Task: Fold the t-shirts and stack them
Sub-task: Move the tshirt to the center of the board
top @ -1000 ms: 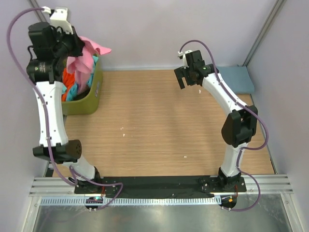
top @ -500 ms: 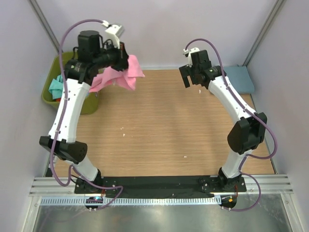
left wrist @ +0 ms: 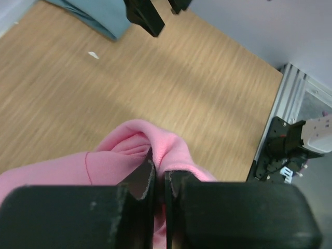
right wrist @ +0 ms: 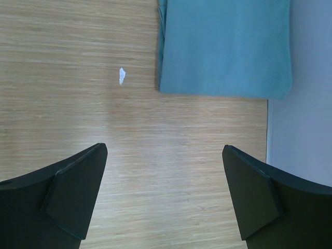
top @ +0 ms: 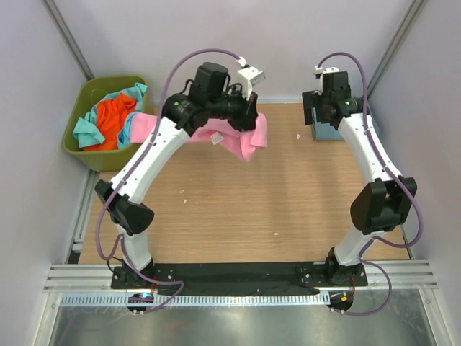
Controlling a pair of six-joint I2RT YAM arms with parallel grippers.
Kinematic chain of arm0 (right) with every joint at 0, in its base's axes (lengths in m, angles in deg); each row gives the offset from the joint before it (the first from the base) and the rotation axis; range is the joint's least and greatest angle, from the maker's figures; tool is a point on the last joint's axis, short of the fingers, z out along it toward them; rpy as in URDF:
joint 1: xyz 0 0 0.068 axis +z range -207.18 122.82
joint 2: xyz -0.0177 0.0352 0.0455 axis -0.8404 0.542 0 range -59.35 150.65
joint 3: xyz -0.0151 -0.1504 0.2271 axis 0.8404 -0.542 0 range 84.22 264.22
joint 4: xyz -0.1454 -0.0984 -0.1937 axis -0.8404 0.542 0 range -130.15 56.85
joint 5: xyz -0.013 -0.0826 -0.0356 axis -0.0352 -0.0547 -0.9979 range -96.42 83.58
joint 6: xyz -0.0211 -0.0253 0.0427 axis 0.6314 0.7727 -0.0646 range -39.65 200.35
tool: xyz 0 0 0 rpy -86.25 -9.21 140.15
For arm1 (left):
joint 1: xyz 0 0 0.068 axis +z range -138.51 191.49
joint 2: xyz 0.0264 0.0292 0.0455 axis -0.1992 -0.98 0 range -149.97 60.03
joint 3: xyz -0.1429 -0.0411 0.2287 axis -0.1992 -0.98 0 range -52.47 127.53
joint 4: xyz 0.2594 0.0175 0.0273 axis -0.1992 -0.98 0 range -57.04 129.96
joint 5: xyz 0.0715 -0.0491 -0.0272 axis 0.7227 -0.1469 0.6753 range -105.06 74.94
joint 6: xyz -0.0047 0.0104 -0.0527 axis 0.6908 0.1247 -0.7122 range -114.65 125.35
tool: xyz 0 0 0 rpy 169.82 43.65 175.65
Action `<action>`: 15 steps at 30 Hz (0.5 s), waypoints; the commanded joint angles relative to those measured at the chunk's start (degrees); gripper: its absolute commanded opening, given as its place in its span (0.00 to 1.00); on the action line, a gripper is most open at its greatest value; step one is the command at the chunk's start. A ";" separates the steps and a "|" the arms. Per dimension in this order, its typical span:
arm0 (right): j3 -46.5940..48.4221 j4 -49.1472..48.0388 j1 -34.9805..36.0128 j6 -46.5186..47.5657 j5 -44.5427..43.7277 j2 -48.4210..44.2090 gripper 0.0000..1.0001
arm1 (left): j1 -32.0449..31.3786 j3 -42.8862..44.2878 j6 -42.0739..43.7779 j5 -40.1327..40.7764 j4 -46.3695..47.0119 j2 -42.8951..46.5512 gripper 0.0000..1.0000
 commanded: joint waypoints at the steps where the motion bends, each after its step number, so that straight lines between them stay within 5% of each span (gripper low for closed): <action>1: -1.07 -0.79 -1.28 -1.36 1.38 -4.14 1.00 | -3.12 0.42 -2.42 -3.00 4.72 -0.76 0.11; 6: -2.21 -0.70 -3.83 -2.06 2.17 -4.85 1.00 | -4.01 -0.55 -3.84 -3.96 5.43 -3.14 0.25; 9: -2.39 -0.61 -4.27 -2.06 2.44 -5.11 1.00 | -4.18 -0.20 -4.18 -3.18 5.43 -3.76 0.47; 11: -2.48 -0.44 -4.36 -2.06 2.96 -5.20 1.00 | -4.18 0.06 -3.66 -0.29 5.52 -3.41 0.50; 14: -0.73 6.02 -4.45 4.68 17.67 -4.33 1.00 | -3.66 0.77 -0.16 7.26 2.99 -0.78 0.52; 15: 0.06 9.20 -4.45 8.36 30.26 -3.28 1.00 | -3.22 0.07 2.38 14.77 2.45 1.32 0.55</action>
